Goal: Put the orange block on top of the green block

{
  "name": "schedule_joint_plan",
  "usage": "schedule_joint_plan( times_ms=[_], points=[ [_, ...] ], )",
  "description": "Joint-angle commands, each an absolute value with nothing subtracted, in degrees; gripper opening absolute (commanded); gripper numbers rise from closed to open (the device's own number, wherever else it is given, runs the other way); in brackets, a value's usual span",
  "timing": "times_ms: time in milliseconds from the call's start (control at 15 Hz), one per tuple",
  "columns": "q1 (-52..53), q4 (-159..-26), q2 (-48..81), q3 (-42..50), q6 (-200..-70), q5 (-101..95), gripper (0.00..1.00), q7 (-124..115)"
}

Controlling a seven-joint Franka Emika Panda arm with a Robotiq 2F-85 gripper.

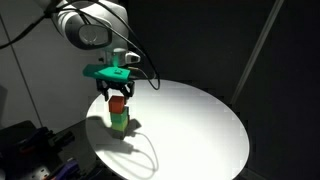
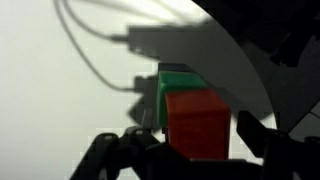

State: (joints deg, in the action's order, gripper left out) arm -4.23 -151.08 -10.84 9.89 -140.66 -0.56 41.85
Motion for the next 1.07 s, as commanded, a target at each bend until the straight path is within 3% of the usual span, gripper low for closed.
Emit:
schedule_joint_plan(
  times_ms=[0,1000],
  points=[
    [-4.3,-151.4,-11.2,10.3,-141.4,-1.1,1.00,43.1],
    [-2.5,-152.0,-19.0,10.0,-136.7,-0.2,1.00,42.4]
  ],
)
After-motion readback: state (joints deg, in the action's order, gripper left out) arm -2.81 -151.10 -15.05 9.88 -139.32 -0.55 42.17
